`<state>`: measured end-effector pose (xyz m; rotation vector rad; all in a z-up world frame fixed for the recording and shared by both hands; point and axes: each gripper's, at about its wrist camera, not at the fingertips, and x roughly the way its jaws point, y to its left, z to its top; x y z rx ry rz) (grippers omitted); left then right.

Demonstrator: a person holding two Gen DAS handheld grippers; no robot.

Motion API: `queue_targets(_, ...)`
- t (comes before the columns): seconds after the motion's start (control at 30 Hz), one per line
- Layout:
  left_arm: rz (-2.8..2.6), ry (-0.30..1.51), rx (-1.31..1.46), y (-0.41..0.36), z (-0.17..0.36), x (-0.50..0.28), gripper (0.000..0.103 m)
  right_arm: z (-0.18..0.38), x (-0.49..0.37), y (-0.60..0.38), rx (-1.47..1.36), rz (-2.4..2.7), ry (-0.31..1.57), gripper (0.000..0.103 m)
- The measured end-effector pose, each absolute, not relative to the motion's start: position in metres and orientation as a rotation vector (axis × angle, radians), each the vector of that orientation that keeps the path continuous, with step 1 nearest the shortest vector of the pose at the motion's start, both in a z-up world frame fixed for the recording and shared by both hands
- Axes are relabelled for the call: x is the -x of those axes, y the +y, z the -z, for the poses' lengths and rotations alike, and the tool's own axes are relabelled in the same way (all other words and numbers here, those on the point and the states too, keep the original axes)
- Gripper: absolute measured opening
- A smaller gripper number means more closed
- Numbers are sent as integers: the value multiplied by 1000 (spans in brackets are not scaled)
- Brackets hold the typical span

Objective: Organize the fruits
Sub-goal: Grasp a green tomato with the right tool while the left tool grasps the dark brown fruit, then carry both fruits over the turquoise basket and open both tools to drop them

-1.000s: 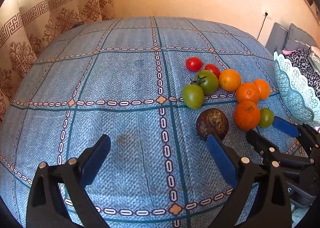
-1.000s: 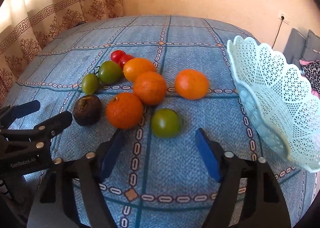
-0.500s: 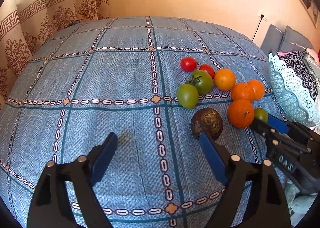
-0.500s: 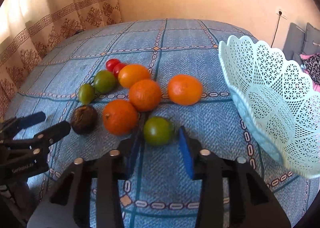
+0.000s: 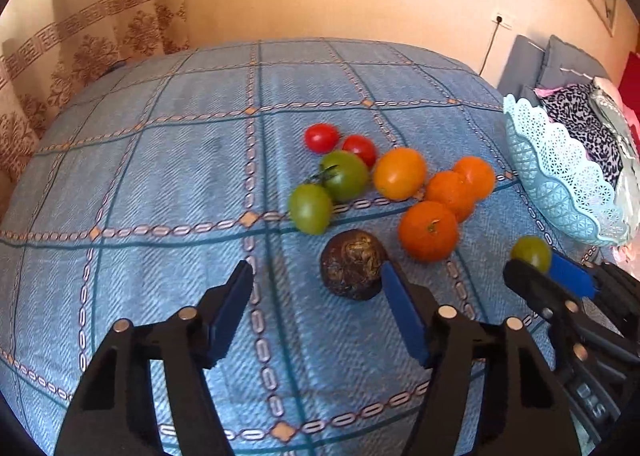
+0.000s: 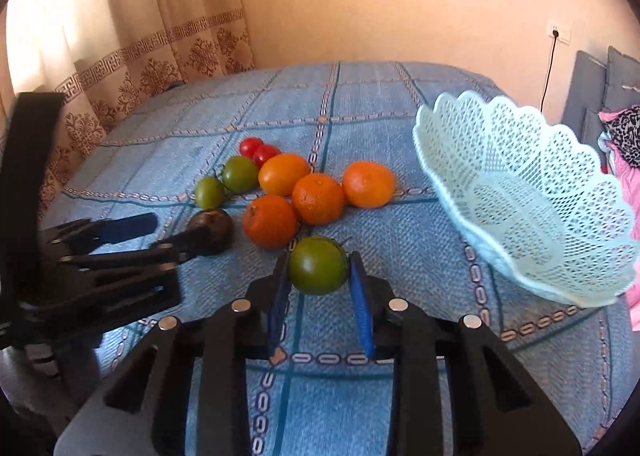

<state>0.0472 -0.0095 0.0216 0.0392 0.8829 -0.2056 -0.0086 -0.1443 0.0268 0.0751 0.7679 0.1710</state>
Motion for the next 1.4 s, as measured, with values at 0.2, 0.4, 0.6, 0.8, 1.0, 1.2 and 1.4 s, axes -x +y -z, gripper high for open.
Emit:
queue_targets(0.2,269,937,-17,-20,-16,-54,56,-44,21,-156,-106,-173,717,30)
queue_targets(0.4,249,928,-9,-26,-15,-59,40,-56,27,-171,-129,-146,677,30)
queue_targets(0.6,264,891,52,-13,-31,-52,40,-64,26,-192,-158,-96,654,30)
queue_targets(0.8,306,807,24,-31,-70,-38,40,-69,24,-229,-186,11,639,30)
queue_targets(1.0,403,774,-30,-77,-91,-37,40,-62,21,-268,-185,112,659,30)
queue_targets(1.2,483,767,-63,-128,-101,-45,40,-55,18,-288,-187,146,676,39)
queue_targets(1.4,543,780,-82,-164,-100,-54,40,-56,23,-304,-206,179,631,51)
